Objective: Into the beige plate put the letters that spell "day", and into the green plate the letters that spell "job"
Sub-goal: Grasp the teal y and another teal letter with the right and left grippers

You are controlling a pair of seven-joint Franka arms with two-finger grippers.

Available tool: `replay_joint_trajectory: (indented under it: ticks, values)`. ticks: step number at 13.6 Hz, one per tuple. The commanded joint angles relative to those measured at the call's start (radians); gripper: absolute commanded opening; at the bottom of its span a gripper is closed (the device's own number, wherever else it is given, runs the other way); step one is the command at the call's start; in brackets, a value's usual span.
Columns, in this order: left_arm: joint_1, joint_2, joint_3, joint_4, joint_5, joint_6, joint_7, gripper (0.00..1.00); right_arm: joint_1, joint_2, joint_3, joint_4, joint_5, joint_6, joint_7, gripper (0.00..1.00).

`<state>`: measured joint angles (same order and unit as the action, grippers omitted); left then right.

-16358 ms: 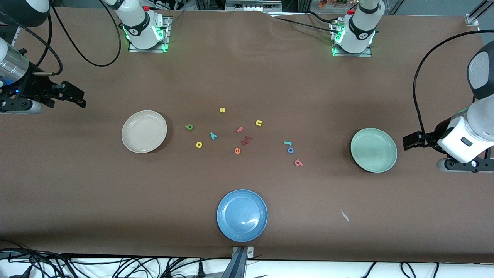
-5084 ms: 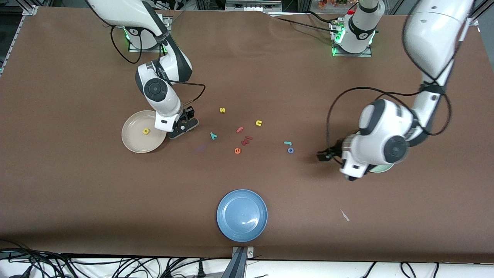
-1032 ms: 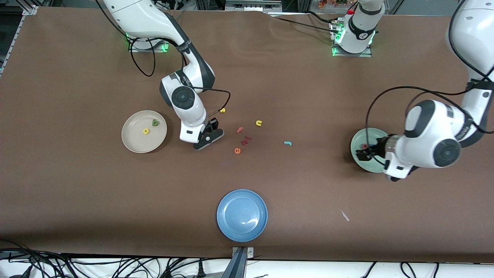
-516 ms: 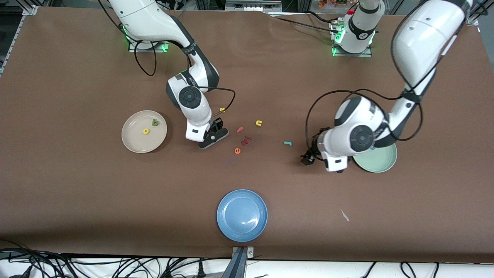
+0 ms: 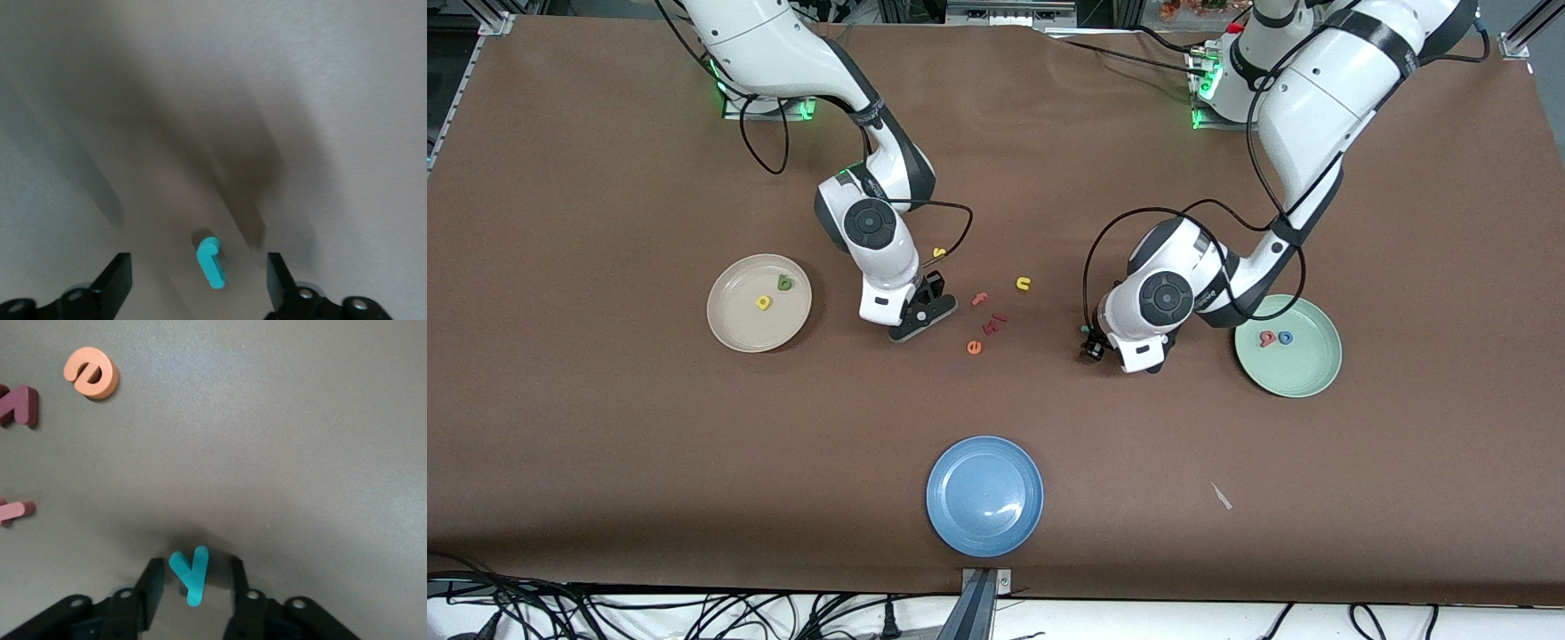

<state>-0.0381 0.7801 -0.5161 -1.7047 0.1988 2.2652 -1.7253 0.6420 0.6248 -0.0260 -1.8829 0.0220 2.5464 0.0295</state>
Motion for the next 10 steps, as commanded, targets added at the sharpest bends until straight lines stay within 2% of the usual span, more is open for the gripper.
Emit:
replay_joint_trajectory:
  ticks: [1,2,5,8,10]
  values:
    - [-0.019,-0.021,0.011,-0.018,-0.002,0.027,-0.040,0.82,0.008,0.016,-0.002,0.022,0.003,0.009,0.009,0.07]
    - [-0.022,-0.019,0.013,-0.018,-0.002,0.028,-0.043,0.76,0.010,0.007,-0.002,0.022,0.003,0.005,0.007,0.02]
    - [-0.020,-0.010,0.016,-0.016,-0.002,0.037,-0.039,0.37,0.002,-0.060,-0.014,0.022,0.003,-0.061,-0.005,0.02]
    - [-0.020,-0.005,0.022,-0.016,-0.001,0.037,-0.028,0.08,-0.001,-0.148,-0.084,0.021,0.003,-0.207,-0.025,0.02]
    - [-0.008,-0.009,0.021,-0.010,0.017,0.030,-0.014,0.01,-0.001,-0.186,-0.142,0.007,0.003,-0.320,-0.033,0.02]
